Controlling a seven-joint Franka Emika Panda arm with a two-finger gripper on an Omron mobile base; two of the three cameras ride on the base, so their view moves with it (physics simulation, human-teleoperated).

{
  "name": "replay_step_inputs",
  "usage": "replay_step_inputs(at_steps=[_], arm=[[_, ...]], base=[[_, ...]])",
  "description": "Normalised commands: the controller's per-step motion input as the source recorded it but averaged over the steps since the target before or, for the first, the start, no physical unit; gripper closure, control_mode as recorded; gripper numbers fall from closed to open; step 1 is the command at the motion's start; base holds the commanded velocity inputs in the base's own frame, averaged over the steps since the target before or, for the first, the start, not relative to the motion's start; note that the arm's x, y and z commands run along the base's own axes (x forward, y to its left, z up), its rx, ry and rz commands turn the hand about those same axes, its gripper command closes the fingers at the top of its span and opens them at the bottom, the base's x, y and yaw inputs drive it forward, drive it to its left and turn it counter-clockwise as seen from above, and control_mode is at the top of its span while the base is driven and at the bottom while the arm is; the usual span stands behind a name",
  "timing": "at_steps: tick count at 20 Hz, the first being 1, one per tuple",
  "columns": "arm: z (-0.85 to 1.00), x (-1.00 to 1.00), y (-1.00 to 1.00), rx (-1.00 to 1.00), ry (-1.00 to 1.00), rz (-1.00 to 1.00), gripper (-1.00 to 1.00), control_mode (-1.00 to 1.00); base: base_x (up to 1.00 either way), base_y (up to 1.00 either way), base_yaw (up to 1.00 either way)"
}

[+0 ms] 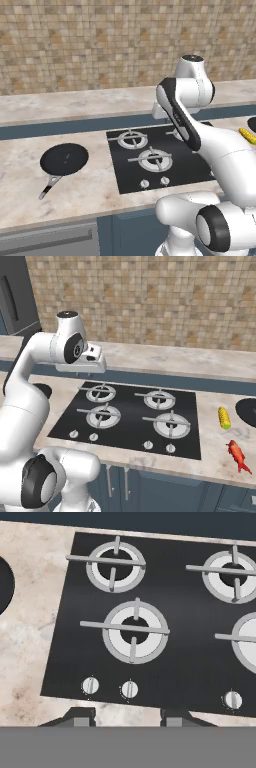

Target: Place both pans onto different burners. Then place the corn and the fish on different pans.

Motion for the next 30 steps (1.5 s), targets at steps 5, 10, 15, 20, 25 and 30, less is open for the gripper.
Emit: replay_step_inputs(at_steps=[5, 10, 15, 20, 25, 30], arm=[[0.0, -0.08, 0.01, 0.0, 0.0, 0.0, -1.0, -1.0], [-0.08, -0.27, 0.18, 0.0, 0.0, 0.0, -1.0, -1.0], [-0.15, -0.29, 0.38, 0.0, 0.0, 0.0, -1.0, -1.0], [-0.16, -0.31, 0.47, 0.0, 0.0, 0.0, -1.0, -1.0], [-0.15, -0.27, 0.51, 0.01, 0.0, -0.01, -1.0, -1.0], [-0.13, -0.19, 0.5, 0.07, 0.0, -0.03, -1.0, -1.0]], base=[[0.0, 0.0, 0.0], [0.0, 0.0, 0.0], [0.0, 0.0, 0.0], [0.0, 0.0, 0.0], [0.0, 0.0, 0.0], [0.0, 0.0, 0.0]])
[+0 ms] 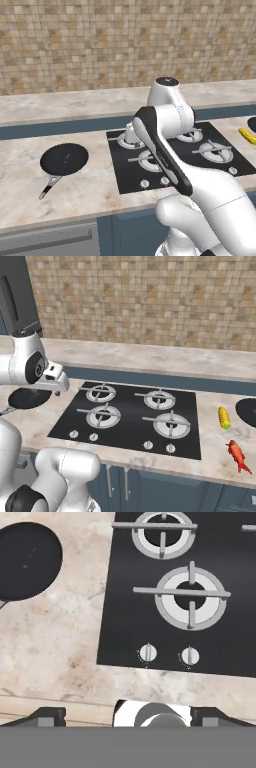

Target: Place both pans onto different burners. Then place the corn and the fish on different pans.

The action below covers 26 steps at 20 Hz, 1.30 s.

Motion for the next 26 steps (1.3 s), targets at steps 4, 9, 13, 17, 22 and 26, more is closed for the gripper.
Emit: replay_step_inputs(at_steps=[4, 9, 13, 17, 22, 26], arm=[[-0.11, -0.06, 0.49, 0.08, 0.0, -0.02, -1.0, -1.0], [-0.17, -0.02, 0.52, 0.07, 0.0, -0.03, -1.0, -1.0], [-0.31, 0.0, 0.55, 0.0, 0.0, -0.02, -1.0, -1.0], [-0.37, 0.0, 0.59, 0.0, 0.01, 0.0, -1.0, -1.0], [-0.35, 0.0, 0.59, 0.0, 0.01, 0.0, -1.0, -1.0], [-0.28, 0.0, 0.55, 0.0, 0.0, 0.0, -1.0, -1.0]], base=[[0.0, 0.0, 0.0], [0.0, 0.0, 0.0], [0.0, 0.0, 0.0], [0.0, 0.0, 0.0], [0.0, 0.0, 0.0], [0.0, 0.0, 0.0]])
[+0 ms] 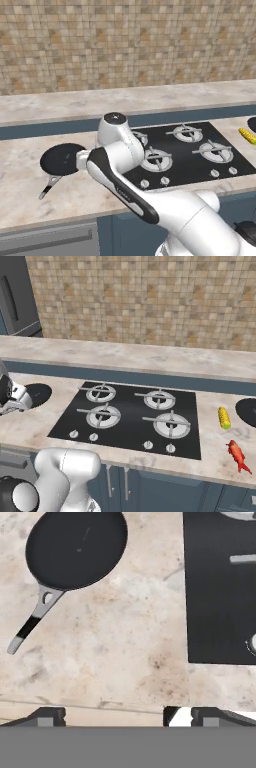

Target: Place both pans onto different burners. Then place the corn and the fish on different pans.

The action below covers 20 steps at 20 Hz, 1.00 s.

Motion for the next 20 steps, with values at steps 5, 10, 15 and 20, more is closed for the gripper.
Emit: replay_step_inputs(at_steps=[5, 10, 15, 20], arm=[[-0.23, 0.07, 0.49, 0.0, 0.0, 0.0, -1.0, -1.0], [-0.21, 0.17, 0.47, 0.0, 0.01, 0.0, -1.0, -1.0], [-0.16, 0.27, 0.45, 0.0, 0.01, 0.0, -1.0, -1.0], [-0.16, 0.26, 0.44, 0.0, 0.01, 0.0, -1.0, -1.0]], base=[[0.0, 0.0, 0.0], [0.0, 0.0, 0.0], [0.0, 0.0, 0.0], [0.0, 0.0, 0.0]])
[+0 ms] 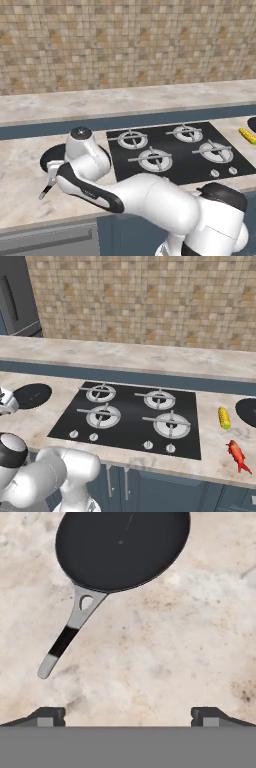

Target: Place both pans onto different burners. Then place the corn and the fish on different pans.

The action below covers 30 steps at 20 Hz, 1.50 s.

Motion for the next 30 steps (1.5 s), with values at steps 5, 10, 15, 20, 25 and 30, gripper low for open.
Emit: replay_step_inputs(at_steps=[5, 10, 15, 20, 25, 30], arm=[[-0.19, 0.3, 0.41, 0.0, 0.02, -0.01, -1.0, -1.0], [-0.26, 0.33, 0.35, -0.02, 0.04, 0.0, -1.0, -1.0], [-0.34, 0.31, 0.35, -0.04, 0.05, 0.0, -1.0, -1.0], [-0.31, 0.26, 0.31, -0.07, 0.04, 0.0, -1.0, -1.0], [-0.26, 0.34, 0.25, -0.06, 0.04, 0.0, -1.0, -1.0], [-0.18, 0.32, 0.14, -0.03, 0.01, 0.0, -1.0, -1.0]], base=[[0.0, 0.0, 0.0], [0.0, 0.0, 0.0], [0.0, 0.0, 0.0], [0.0, 0.0, 0.0], [0.0, 0.0, 0.0], [0.0, 0.0, 0.0]])
